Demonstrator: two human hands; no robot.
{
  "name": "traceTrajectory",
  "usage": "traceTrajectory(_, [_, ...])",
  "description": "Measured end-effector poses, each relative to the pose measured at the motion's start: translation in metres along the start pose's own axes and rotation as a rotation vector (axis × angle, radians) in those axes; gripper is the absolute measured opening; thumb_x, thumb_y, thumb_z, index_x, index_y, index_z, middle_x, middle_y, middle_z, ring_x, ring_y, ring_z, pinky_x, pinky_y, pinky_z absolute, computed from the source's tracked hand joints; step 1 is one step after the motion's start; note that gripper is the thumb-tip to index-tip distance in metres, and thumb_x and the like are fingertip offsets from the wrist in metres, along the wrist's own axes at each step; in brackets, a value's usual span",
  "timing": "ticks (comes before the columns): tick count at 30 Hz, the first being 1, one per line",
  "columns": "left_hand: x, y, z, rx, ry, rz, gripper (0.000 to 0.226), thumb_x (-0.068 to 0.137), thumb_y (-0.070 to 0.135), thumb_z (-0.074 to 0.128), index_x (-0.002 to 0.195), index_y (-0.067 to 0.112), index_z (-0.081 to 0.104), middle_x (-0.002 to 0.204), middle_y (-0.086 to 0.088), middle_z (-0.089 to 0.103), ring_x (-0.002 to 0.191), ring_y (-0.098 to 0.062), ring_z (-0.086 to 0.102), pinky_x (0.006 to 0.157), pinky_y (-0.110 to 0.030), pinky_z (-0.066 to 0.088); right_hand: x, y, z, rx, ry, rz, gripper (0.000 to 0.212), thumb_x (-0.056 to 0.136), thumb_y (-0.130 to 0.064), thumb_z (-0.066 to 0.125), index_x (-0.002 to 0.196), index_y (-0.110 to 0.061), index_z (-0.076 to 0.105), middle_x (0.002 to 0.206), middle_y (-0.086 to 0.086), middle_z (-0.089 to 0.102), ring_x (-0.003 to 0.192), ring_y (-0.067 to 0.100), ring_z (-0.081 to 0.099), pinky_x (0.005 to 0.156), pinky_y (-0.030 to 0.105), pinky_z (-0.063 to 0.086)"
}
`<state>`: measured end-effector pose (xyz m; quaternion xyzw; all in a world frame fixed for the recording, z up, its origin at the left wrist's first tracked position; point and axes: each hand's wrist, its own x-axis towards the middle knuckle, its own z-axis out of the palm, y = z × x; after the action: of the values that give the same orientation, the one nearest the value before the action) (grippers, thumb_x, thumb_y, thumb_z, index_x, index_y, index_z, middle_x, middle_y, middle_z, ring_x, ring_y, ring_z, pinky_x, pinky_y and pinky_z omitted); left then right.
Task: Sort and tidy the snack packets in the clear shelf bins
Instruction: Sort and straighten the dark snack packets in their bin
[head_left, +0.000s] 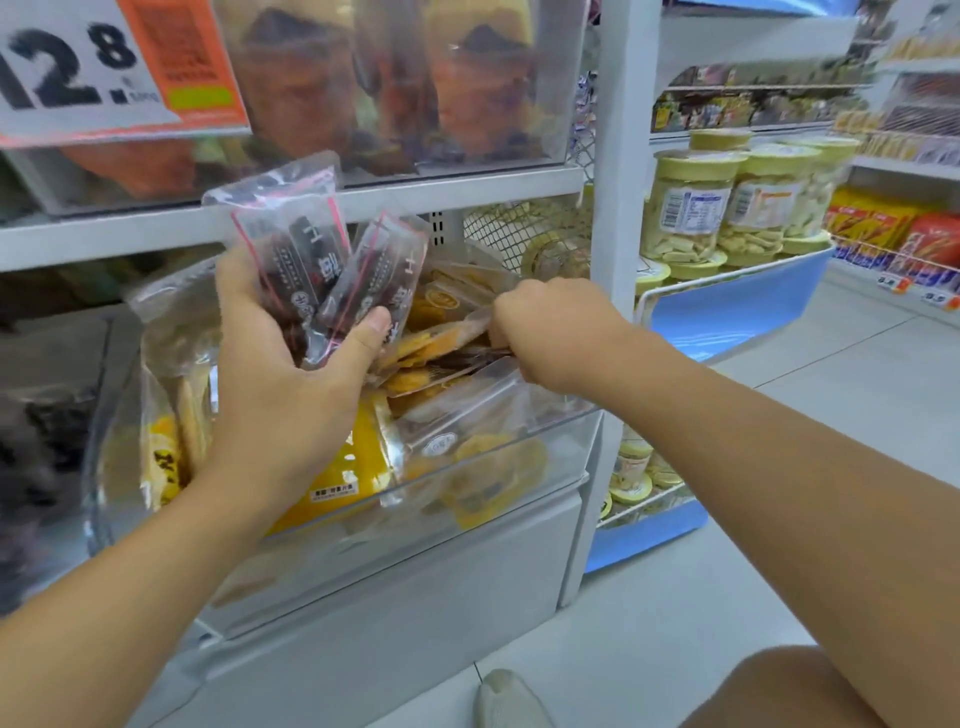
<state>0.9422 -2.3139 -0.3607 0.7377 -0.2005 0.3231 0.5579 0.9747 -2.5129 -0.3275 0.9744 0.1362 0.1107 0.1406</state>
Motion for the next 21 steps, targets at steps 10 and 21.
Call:
traceTrajectory(10, [0.002, 0.003, 0.001, 0.073, -0.071, 0.102, 0.092, 0.086, -0.003, 0.073, 0.152, 0.006, 0.009, 0.127, 0.021, 0.042, 0.115, 0.01, 0.056, 0.093, -0.007, 0.044, -0.036, 0.029, -0.031, 0.36, 0.603, -0.004, 0.016, 0.095, -0.012, 0.054, 0.091, -0.011, 0.069, 0.089, 0.004, 0.06, 0.084, 0.024, 0.054, 0.077, 0.036, 0.047])
traceTrajectory(21, [0.005, 0.018, -0.008, -0.502, -0.135, -0.49, 0.052, 0.102, 0.016, 0.056, 0.145, 0.033, 0.033, 0.122, 0.001, 0.066, 0.082, -0.02, 0.072, 0.053, -0.04, 0.057, -0.013, -0.014, -0.036, 0.715, 0.868, -0.019, 0.014, 0.095, -0.008, 0.054, 0.093, -0.005, 0.067, 0.089, 0.01, 0.062, 0.083, 0.021, 0.054, 0.076, 0.035, 0.042])
